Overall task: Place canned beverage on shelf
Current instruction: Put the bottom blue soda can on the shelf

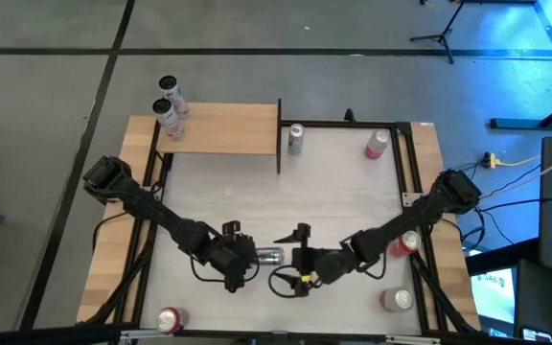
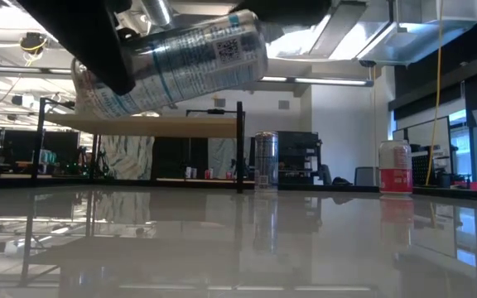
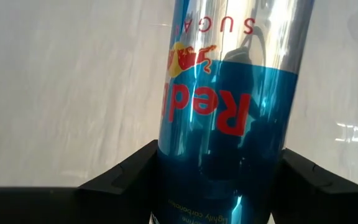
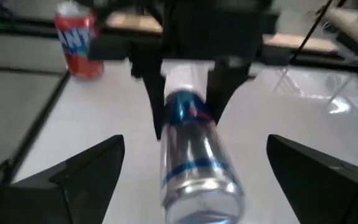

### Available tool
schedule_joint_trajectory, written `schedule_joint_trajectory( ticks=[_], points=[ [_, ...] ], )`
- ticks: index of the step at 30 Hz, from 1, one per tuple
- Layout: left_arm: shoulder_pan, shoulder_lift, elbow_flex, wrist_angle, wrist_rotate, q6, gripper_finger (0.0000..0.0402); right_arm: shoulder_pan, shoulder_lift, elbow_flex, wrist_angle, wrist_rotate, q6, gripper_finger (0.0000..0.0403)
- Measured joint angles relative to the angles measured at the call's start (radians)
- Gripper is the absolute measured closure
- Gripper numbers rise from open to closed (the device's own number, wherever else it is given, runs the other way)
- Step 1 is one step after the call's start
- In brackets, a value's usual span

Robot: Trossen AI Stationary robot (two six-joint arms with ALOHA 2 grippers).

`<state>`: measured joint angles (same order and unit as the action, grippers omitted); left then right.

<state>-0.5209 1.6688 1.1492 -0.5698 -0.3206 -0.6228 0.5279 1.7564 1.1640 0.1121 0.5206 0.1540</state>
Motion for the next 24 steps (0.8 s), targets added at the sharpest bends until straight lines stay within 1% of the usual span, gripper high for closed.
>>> schedule_joint_trajectory(
  ticks=[6, 12, 14, 17, 23, 24],
  points=[
    [0.0, 0.0, 0.0, 0.002, 0.002, -0.001, 0.0183, -0.042, 0.052, 0.006, 0.023, -0.074, -0.001, 0.0013],
    [0.0, 0.0, 0.0, 0.003, 0.001, -0.002, 0.0182, -0.045, 0.094, 0.005, 0.016, -0.087, -0.002, 0.0013],
    [0.0, 0.0, 0.0, 0.005, 0.001, -0.002, 0.0182, -0.044, 0.094, 0.005, 0.016, -0.087, -0.002, 0.0022],
    [0.0, 0.0, 0.0, 0.005, 0.002, -0.002, 0.0182, -0.044, 0.094, 0.005, 0.015, -0.086, -0.002, 0.0057],
    [0.0, 0.0, 0.0, 0.005, -0.002, 0.008, 0.018, -0.044, 0.094, 0.005, 0.015, -0.086, -0.002, 0.018],
    [0.0, 0.0, 0.0, 0.005, -0.002, 0.009, 0.0179, -0.045, 0.094, 0.005, 0.013, -0.086, -0.002, 0.0184]
  ],
)
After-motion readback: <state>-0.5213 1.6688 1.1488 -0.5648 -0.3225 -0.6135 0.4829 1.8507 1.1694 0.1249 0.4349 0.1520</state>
